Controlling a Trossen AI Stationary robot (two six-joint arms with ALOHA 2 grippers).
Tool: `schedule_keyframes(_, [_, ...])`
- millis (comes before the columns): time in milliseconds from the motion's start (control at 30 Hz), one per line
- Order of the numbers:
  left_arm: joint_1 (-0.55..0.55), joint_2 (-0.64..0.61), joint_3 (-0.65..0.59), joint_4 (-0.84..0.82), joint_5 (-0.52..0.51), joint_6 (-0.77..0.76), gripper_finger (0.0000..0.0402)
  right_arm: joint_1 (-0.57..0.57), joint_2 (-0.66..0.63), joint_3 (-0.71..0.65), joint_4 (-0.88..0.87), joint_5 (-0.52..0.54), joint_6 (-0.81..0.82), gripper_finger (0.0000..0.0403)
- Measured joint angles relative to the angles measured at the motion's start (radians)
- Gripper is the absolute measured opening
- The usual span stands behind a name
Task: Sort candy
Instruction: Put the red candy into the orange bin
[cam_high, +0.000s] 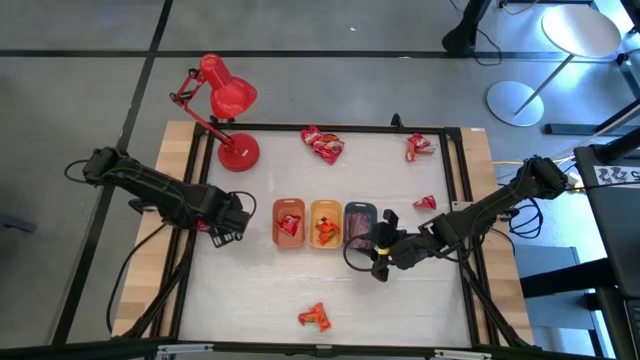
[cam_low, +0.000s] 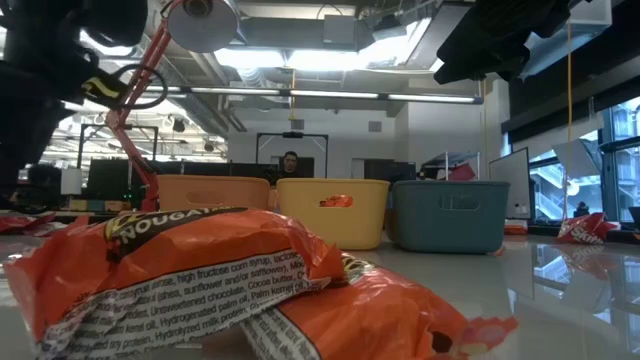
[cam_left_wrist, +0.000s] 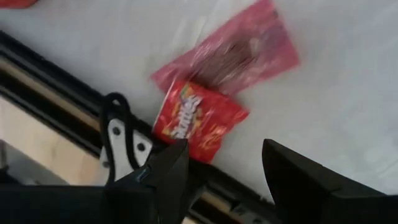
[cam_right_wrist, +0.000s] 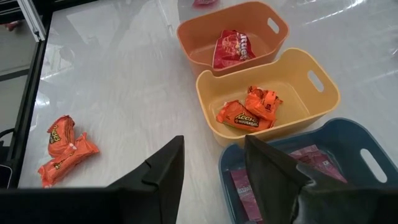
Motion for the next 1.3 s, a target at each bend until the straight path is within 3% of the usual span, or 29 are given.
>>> schedule_keyframes(700, [0.000, 0.000, 0.000, -0.023, 0.000, 0.101, 0.0193, 0.000, 0.000, 0.000, 0.000, 0.000, 0.000, 0.0166])
schedule_keyframes(1300, [0.000, 0.000, 0.000, -0.023, 0.024, -0.030, 0.0193, 0.000, 0.000, 0.000, 0.000, 0.000, 0.003, 0.0166])
